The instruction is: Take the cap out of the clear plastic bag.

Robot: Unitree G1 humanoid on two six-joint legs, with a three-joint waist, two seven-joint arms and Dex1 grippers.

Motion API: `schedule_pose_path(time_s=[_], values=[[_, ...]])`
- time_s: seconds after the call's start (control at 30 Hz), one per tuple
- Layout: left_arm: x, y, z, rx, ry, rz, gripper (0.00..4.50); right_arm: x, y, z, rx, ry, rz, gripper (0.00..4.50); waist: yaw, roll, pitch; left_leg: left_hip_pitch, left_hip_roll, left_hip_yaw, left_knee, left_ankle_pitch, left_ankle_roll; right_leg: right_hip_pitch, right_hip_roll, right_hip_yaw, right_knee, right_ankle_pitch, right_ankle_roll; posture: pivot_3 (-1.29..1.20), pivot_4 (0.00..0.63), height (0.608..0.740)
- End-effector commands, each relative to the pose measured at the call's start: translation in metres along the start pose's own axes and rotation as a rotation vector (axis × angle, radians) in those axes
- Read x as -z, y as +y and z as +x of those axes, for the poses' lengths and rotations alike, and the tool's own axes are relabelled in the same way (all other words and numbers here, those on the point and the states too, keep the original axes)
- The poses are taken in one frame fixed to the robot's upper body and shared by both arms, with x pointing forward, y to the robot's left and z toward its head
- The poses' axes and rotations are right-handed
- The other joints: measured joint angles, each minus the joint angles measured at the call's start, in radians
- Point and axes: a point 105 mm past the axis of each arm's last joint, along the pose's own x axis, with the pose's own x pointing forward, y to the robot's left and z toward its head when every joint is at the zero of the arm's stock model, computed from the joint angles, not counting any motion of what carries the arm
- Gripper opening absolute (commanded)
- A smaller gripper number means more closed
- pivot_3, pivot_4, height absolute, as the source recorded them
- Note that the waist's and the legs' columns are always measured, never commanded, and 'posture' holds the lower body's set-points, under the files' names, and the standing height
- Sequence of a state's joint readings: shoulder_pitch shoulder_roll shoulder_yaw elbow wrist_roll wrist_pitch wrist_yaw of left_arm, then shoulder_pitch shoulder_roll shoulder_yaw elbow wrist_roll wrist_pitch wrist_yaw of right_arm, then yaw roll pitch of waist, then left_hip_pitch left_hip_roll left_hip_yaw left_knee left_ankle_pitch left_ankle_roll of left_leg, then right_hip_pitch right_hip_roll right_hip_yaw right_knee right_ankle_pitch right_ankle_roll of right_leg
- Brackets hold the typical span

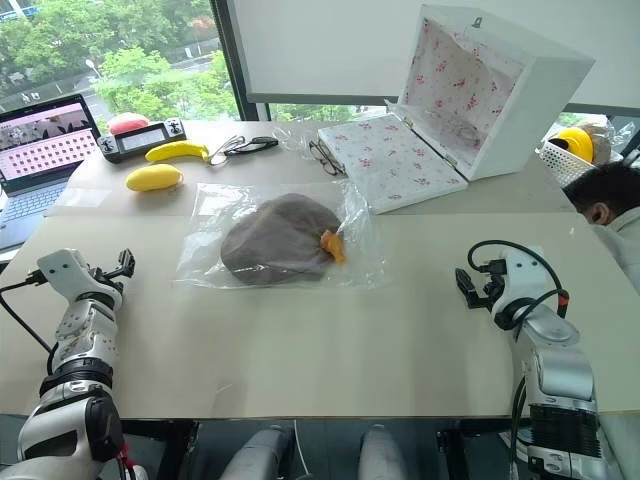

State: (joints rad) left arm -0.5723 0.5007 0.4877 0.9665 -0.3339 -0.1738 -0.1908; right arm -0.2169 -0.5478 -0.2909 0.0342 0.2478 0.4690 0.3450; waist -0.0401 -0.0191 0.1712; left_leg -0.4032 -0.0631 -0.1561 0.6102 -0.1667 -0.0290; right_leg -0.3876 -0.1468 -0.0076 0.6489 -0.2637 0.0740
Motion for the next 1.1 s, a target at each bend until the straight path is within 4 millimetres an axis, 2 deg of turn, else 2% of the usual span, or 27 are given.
schedule_pose_path(time_s=[0.03, 0.1, 0.17, 0.2, 0.3, 0.33, 0.37, 0.43, 0.47, 0.5, 0.6, 0.77, 0.83, 0.9, 0.97, 1.1], values=[[-0.016, -0.015, 0.002, 0.128, -0.045, 0.004, 4.5, -0.021, -0.001, -0.005, -0.003, -0.07, -0.019, 4.43, 0.0, 0.0, 0.0, 0.0, 0.0, 0.0, 0.0, 0.0, 0.0, 0.0, 0.0, 0.0, 0.0, 0.0, 0.0, 0.0, 0.15, 0.74], [-0.042, -0.044, 0.002, 0.343, -0.101, 0.025, 4.5, -0.033, 0.013, -0.01, -0.109, -0.074, -0.028, 4.43, 0.001, 0.0, 0.0, -0.001, 0.0, 0.0, 0.0, 0.0, 0.0, 0.0, 0.0, 0.0, 0.0, 0.0, 0.0, 0.0, 0.15, 0.74], [-0.056, -0.062, -0.003, 0.48, -0.115, 0.056, 4.5, -0.043, 0.023, -0.015, -0.196, -0.077, -0.033, 4.43, 0.0, 0.0, 0.0, -0.003, 0.0, 0.0, 0.001, 0.0, 0.0, -0.001, 0.0, -0.001, 0.0, 0.0, 0.0, 0.0, 0.15, 0.74], [-0.067, -0.077, -0.01, 0.59, -0.128, 0.095, 4.5, -0.054, 0.031, -0.018, -0.267, -0.091, -0.022, 4.43, -0.002, 0.0, 0.0, -0.003, 0.0, 0.0, 0.001, 0.0, 0.0, -0.001, 0.0, -0.001, 0.0, 0.0, 0.0, 0.0, 0.15, 0.74], [-0.085, -0.115, -0.041, 0.904, -0.126, 0.213, 4.5, -0.084, 0.053, -0.031, -0.453, -0.122, -0.024, 4.43, -0.013, 0.0, 0.001, -0.003, 0.0, 0.0, 0.0, 0.0, 0.0, -0.001, 0.0, 0.0, -0.001, 0.0, 0.0, 0.0, 0.15, 0.74], [-0.087, -0.123, -0.059, 1.03, -0.092, 0.242, 4.5, -0.094, 0.062, -0.036, -0.522, -0.131, -0.032, 4.43, -0.016, 0.0, 0.0, -0.003, 0.0, 0.0, 0.0, 0.0, 0.0, -0.001, 0.0, 0.0, -0.001, 0.0, -0.001, 0.0, 0.15, 0.74], [-0.087, -0.128, -0.072, 1.115, -0.062, 0.258, 4.5, -0.101, 0.067, -0.04, -0.566, -0.133, -0.038, 4.43, -0.02, 0.0, 0.001, -0.002, 0.001, 0.0, -0.001, 0.0, 0.0, -0.001, 0.0, 0.0, -0.001, 0.0, -0.001, 0.0, 0.15, 0.74], [-0.083, -0.128, -0.111, 1.343, 0.131, 0.261, 4.5, -0.114, 0.092, -0.056, -0.748, -0.134, -0.069, 4.43, -0.03, 0.0, 0.001, -0.001, 0.001, 0.002, -0.002, 0.0, 0.0, -0.002, 0.0, 0.002, -0.001, 0.0, -0.001, 0.0, 0.15, 0.74], [-0.082, -0.127, -0.121, 1.393, 0.193, 0.261, 4.5, -0.116, 0.099, -0.061, -0.797, -0.127, -0.075, 4.43, -0.03, 0.0, 0.001, -0.002, 0.002, 0.002, -0.003, -0.001, 0.0, -0.002, 0.001, 0.002, -0.002, 0.0, -0.001, 0.0, 0.15, 0.74], [-0.082, -0.126, -0.127, 1.42, 0.231, 0.26, 4.5, -0.117, 0.102, -0.064, -0.825, -0.12, -0.078, 4.43, -0.033, 0.0, 0.002, 0.0, 0.003, 0.002, -0.003, -0.001, 0.001, -0.001, 0.001, 0.002, -0.001, -0.001, -0.003, 0.0, 0.15, 0.74], [-0.078, -0.12, -0.132, 1.442, 0.285, 0.365, 4.5, -0.121, 0.129, -0.064, -0.951, -0.102, -0.126, 4.43, -0.023, 0.001, 0.003, 0.0, 0.006, 0.003, -0.003, -0.002, 0.0, -0.002, 0.003, 0.002, -0.001, -0.002, -0.003, 0.0, 0.15, 0.74], [-0.081, -0.127, -0.133, 1.461, 0.28, 0.367, 4.5, -0.143, 0.155, -0.039, -0.953, -0.135, -0.135, 4.43, -0.016, 0.001, 0.003, -0.001, 0.007, 0.003, -0.001, -0.002, 0.0, -0.002, 0.004, 0.001, -0.001, -0.001, -0.003, 0.0, 0.15, 0.74], [-0.078, -0.128, -0.133, 1.466, 0.285, 0.375, 4.5, -0.151, 0.173, -0.029, -0.966, -0.156, -0.118, 4.43, -0.014, 0.001, 0.003, -0.001, 0.006, 0.003, -0.001, -0.002, 0.0, -0.003, 0.004, 0.001, -0.001, -0.001, -0.004, 0.0, 0.15, 0.74], [-0.075, -0.13, -0.134, 1.468, 0.284, 0.379, 4.5, -0.149, 0.188, -0.005, -0.912, -0.127, -0.114, 4.43, -0.015, 0.001, 0.003, -0.003, 0.006, 0.003, -0.003, -0.002, 0.0, -0.006, 0.004, 0.002, -0.001, 0.0, -0.005, 0.0, 0.15, 0.74], [-0.075, -0.131, -0.134, 1.467, 0.279, 0.38, 4.5, -0.141, 0.192, 0.012, -0.858, -0.089, -0.135, 4.43, -0.015, 0.001, 0.003, -0.004, 0.006, 0.003, -0.003, -0.002, 0.0, -0.007, 0.004, 0.002, -0.001, 0.003, -0.01, 0.0, 0.15, 0.74], [-0.08, -0.134, -0.133, 1.454, 0.255, 0.381, 4.5, -0.117, 0.198, 0.036, -0.833, -0.011, -0.171, 4.43, -0.009, 0.001, 0.003, -0.007, 0.006, 0.003, -0.003, -0.002, -0.001, -0.01, 0.004, 0.002, -0.001, 0.004, -0.012, 0.0, 0.15, 0.74]])
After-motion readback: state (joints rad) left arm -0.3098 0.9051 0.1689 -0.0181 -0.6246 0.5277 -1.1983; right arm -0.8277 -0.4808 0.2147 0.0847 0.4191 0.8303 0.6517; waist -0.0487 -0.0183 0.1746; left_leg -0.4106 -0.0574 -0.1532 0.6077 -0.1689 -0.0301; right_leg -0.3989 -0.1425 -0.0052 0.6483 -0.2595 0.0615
